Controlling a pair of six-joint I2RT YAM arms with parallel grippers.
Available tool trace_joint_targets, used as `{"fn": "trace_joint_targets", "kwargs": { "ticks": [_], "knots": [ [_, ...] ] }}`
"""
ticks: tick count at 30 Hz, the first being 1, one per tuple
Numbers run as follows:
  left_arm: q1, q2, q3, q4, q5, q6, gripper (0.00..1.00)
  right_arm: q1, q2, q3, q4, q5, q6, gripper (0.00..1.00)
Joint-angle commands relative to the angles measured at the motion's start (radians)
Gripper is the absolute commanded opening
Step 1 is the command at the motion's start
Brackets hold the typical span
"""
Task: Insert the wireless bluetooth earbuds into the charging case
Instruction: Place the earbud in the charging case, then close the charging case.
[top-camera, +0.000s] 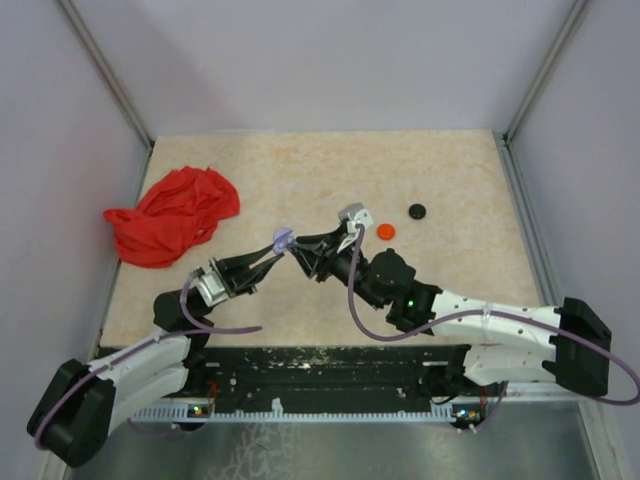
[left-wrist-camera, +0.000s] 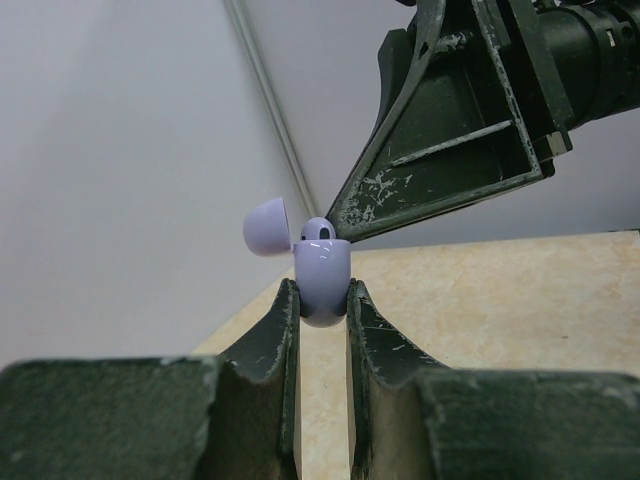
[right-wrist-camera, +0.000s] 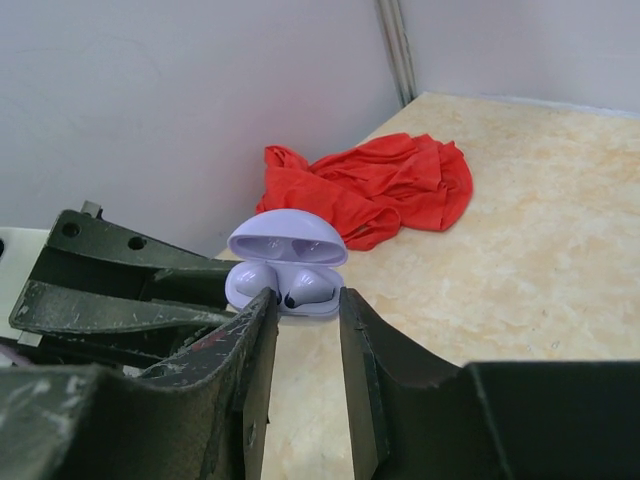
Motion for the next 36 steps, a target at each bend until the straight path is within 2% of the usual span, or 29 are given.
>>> {"fn": "trace_joint_targets", "kwargs": {
  "ticks": [1, 5, 7, 9, 13, 16, 20, 22, 29, 36],
  "knots": [
    [-0.002, -0.003, -0.005, 0.044, -0.030, -0.020, 0.00, 0.021, -0.044, 0.041, -0.020, -0.037, -0.010, 0.34],
    [-0.002, -0.013, -0.008, 0.033, -0.066, -0.029, 0.00, 0.021, -0.085, 0.055, -0.064, -0.026, -0.044, 0.40],
    [-0.002, -0.016, -0.008, 0.029, -0.072, -0.030, 0.00, 0.016, -0.108, 0.082, -0.142, -0.018, -0.091, 0.47],
    [-0.003, -0.022, -0.006, 0.024, -0.086, -0.045, 0.00, -0.018, -0.131, 0.120, -0.237, -0.084, -0.153, 0.50],
    [-0.001, -0.030, 0.011, -0.012, -0.067, -0.076, 0.00, -0.196, -0.160, 0.167, -0.379, -0.398, -0.164, 0.59],
    [0.009, -0.038, 0.049, -0.091, -0.016, -0.122, 0.00, -0.331, -0.148, 0.184, -0.422, -0.635, -0.137, 0.61],
    [0.033, -0.036, 0.134, -0.279, 0.090, -0.176, 0.00, -0.470, -0.103, 0.187, -0.392, -0.917, -0.059, 0.61],
    [0.047, -0.020, 0.161, -0.307, 0.151, -0.199, 0.00, -0.516, -0.089, 0.173, -0.339, -1.014, -0.013, 0.61],
    [0.091, 0.094, 0.212, -0.211, 0.361, -0.361, 0.00, -0.550, -0.038, 0.184, -0.269, -1.159, 0.027, 0.61],
    [0.115, 0.186, 0.206, 0.014, 0.449, -0.510, 0.00, -0.551, 0.047, 0.199, -0.202, -1.248, 0.081, 0.61]
  ]
}}
